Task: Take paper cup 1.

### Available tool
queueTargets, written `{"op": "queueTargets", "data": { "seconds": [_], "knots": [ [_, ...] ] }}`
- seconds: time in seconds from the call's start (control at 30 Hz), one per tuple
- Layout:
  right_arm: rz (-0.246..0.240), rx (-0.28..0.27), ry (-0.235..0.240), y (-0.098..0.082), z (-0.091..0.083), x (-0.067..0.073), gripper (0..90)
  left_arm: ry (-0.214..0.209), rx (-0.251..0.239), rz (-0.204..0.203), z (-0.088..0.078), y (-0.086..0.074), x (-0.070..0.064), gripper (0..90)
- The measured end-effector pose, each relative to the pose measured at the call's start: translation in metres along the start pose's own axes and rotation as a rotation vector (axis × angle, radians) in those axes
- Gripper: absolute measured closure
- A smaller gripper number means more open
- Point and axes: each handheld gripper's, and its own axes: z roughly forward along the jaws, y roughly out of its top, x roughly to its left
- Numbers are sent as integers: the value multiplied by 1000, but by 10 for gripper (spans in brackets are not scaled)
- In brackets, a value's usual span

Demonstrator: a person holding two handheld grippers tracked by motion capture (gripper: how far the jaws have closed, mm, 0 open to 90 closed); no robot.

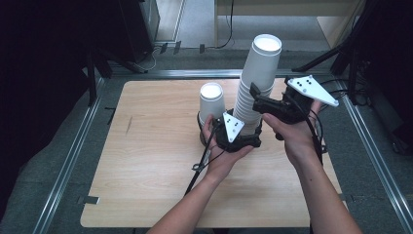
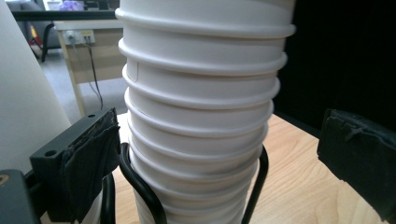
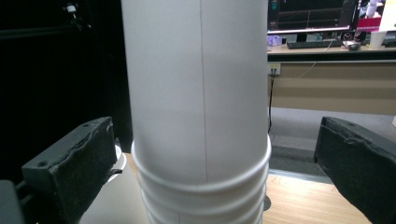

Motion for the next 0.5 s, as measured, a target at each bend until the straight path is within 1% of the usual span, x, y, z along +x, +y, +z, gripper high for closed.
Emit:
{"op": "queueTargets", "data": {
  "seconds": [0.07,0.1,0.23,0.37,0.43,0.5],
  "knots": [
    [0,6,-8,4,5,0,0,9,2,-12,4,-1,0,0],
    [-3,7,-10,5,7,0,0,14,4,-11,5,-1,-1,0],
    [-10,0,-11,12,14,0,0,21,-3,14,9,0,-4,0],
    [6,5,4,15,21,0,0,22,-10,-3,13,3,-4,0],
    [-4,11,1,15,26,2,0,30,-15,-5,14,5,-5,0],
    [-16,21,-5,15,30,3,0,41,-7,-7,17,7,-5,0]
  ]
}}
